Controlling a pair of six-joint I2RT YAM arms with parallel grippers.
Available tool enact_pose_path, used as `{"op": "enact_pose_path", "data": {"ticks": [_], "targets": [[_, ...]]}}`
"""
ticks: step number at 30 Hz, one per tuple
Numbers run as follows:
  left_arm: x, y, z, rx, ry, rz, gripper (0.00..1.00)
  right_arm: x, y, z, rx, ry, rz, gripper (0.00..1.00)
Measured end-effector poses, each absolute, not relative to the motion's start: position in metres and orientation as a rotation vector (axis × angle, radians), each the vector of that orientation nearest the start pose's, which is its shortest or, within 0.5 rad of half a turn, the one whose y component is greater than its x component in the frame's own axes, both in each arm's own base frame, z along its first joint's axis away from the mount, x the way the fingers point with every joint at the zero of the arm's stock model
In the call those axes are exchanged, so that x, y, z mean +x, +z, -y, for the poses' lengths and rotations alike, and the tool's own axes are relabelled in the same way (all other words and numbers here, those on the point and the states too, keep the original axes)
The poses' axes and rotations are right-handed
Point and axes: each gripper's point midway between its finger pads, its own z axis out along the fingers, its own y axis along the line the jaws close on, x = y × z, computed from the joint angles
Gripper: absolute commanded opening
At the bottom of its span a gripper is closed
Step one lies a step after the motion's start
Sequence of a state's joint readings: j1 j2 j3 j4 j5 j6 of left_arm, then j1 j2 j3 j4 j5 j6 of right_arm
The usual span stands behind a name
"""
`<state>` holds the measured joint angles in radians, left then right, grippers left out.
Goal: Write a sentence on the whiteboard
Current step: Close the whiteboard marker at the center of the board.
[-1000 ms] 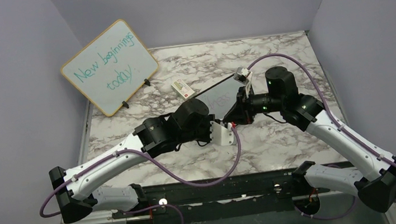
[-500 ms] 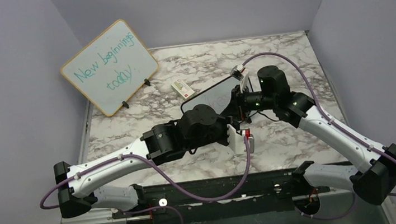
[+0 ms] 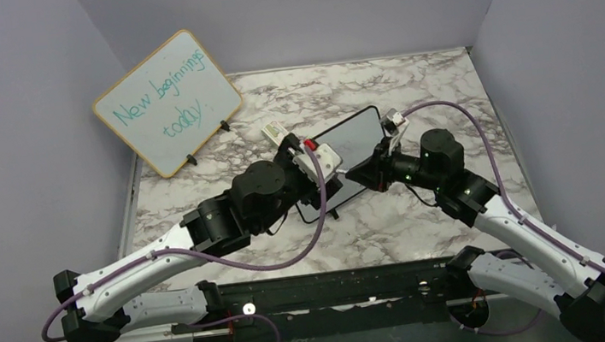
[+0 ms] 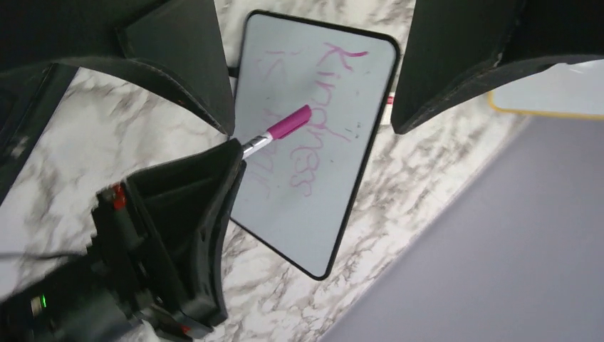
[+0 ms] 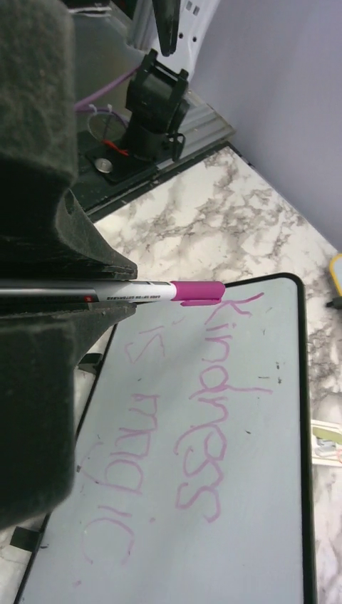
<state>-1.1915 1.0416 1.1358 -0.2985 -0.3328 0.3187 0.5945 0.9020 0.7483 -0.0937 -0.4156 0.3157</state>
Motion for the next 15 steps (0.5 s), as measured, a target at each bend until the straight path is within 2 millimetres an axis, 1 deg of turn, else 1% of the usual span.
{"op": "enact_pose_path", "data": {"ticks": [2,4,6,8,12,15], "targets": [[0.201,0.339,0.296,0.885,-0.399,-1.525,0.87,0.22,0.247,-0.245,-0.549,1.001,-1.798,0.0],[0.21,0.338,0.296,0.775,-0.443,-1.591,0.9,0.221,0.25,-0.244,-0.526,0.999,-1.758,0.0],[0.225,0.334,0.294,0.639,-0.488,-1.665,0.91,0.222,0.257,-0.243,-0.503,1.005,-1.711,0.0],[0.243,0.33,0.288,0.481,-0.548,-1.73,0.91,0.222,0.263,-0.241,-0.478,1.017,-1.663,0.0],[0.262,0.329,0.279,0.248,-0.693,-1.769,0.88,0.22,0.268,-0.24,-0.436,1.049,-1.601,0.0],[0.266,0.331,0.282,0.128,-0.83,-1.772,0.86,0.219,0.271,-0.239,-0.404,1.075,-1.558,0.0]]}}
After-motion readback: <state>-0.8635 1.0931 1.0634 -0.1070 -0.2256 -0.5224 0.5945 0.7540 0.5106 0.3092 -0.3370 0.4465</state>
